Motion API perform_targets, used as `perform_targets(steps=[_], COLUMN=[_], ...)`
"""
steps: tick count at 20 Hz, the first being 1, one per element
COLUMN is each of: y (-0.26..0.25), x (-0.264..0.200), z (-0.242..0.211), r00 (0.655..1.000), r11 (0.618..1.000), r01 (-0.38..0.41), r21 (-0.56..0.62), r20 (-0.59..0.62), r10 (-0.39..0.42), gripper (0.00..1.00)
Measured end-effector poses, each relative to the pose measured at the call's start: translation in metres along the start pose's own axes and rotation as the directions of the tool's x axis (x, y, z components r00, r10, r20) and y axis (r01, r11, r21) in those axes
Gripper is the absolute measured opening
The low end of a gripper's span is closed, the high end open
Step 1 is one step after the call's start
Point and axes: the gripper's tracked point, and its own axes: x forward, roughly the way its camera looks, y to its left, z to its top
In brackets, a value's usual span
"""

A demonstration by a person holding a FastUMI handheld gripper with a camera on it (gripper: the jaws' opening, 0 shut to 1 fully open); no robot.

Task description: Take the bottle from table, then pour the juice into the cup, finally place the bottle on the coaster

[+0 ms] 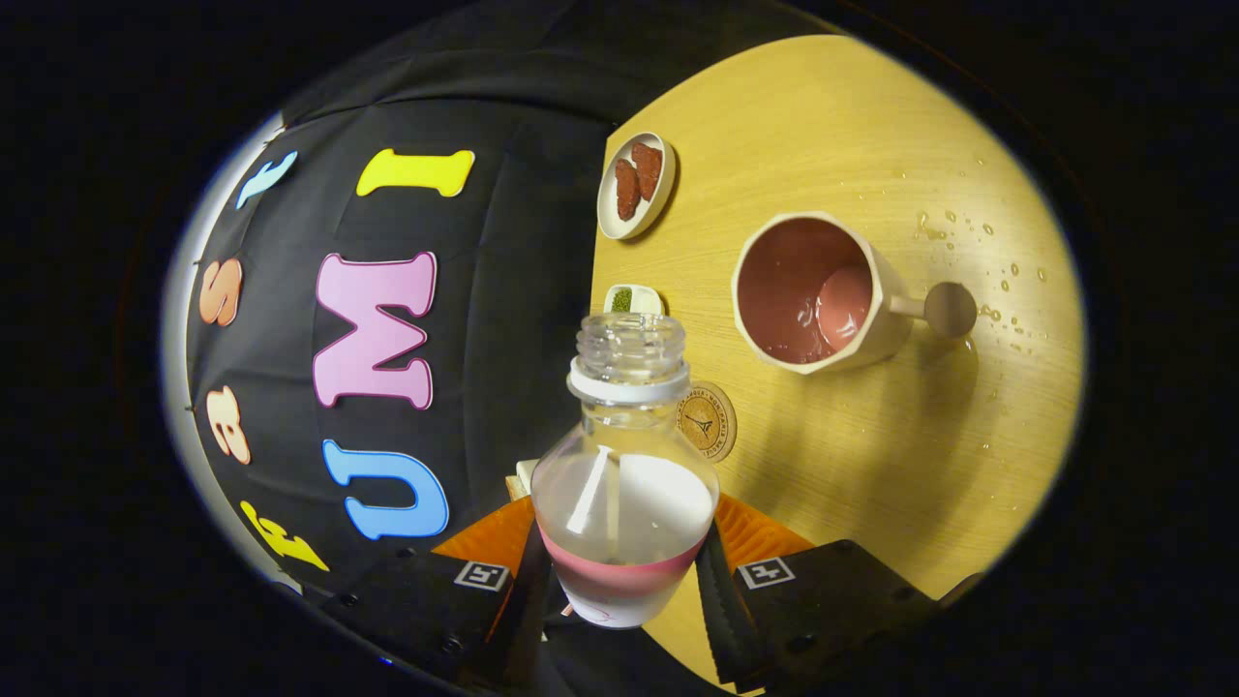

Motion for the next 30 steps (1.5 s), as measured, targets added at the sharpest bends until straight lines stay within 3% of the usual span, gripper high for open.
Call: perform_targets(steps=[9, 30], y=[-0.011, -0.009], x=[0.014, 0.022], z=[0.024, 0.010], r00=[0.998, 0.991], r11=[0.965, 0.890], r01=[0.042, 0.121], r21=[0.258, 0.440], r20=[0.041, -0.107], r10=[-0.054, -0.082], gripper=[0.70, 0.70])
